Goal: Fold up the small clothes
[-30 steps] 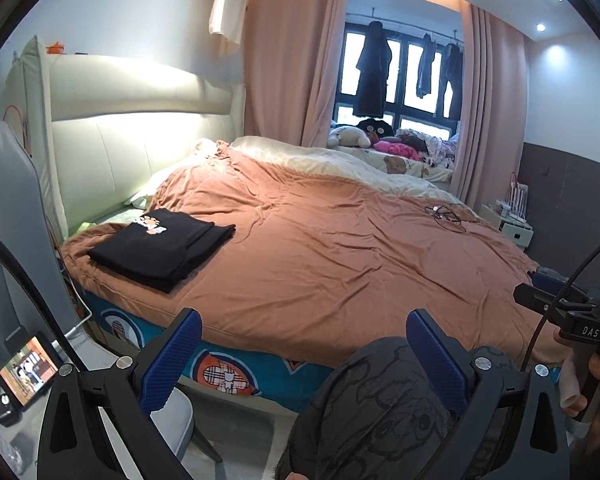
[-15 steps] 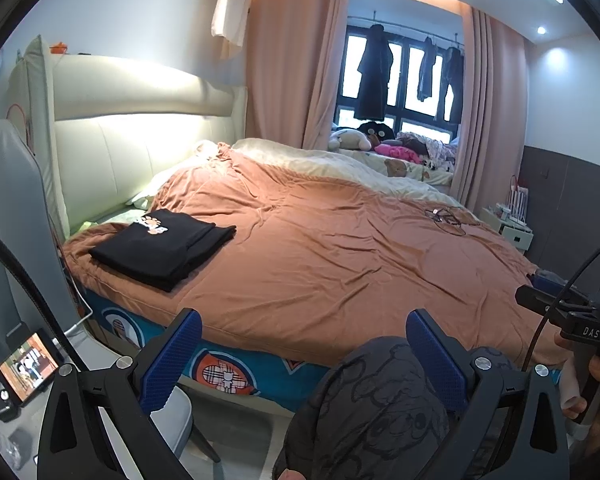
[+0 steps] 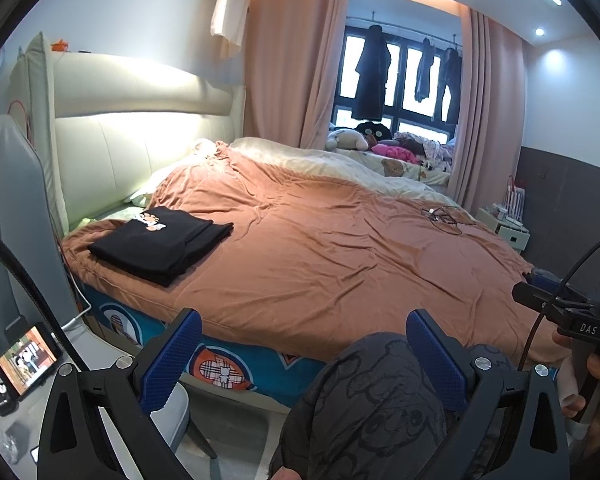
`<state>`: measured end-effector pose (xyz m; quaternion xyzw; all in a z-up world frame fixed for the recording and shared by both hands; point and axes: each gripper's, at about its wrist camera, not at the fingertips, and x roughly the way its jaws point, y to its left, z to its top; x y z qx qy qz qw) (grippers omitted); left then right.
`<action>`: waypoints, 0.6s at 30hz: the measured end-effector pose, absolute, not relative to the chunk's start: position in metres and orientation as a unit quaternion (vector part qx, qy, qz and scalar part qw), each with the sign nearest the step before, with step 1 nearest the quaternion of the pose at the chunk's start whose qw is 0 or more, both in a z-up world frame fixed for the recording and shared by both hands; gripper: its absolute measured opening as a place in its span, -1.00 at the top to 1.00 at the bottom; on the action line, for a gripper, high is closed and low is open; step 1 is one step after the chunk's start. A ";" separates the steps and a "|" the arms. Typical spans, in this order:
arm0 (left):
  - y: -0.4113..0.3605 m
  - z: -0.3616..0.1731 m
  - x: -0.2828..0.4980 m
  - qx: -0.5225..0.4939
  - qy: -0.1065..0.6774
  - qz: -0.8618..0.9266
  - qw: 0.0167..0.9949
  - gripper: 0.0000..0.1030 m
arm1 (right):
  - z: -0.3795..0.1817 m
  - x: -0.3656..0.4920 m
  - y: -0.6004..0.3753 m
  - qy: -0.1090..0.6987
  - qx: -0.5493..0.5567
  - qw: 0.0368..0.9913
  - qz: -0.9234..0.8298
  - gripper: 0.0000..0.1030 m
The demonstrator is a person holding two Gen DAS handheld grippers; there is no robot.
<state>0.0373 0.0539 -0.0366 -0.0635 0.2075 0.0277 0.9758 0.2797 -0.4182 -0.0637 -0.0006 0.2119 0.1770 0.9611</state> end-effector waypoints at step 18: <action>0.051 -0.036 0.032 -0.063 0.205 0.022 0.976 -0.99 | -0.063 0.274 -0.425 0.206 -0.003 0.962 0.179 -1.00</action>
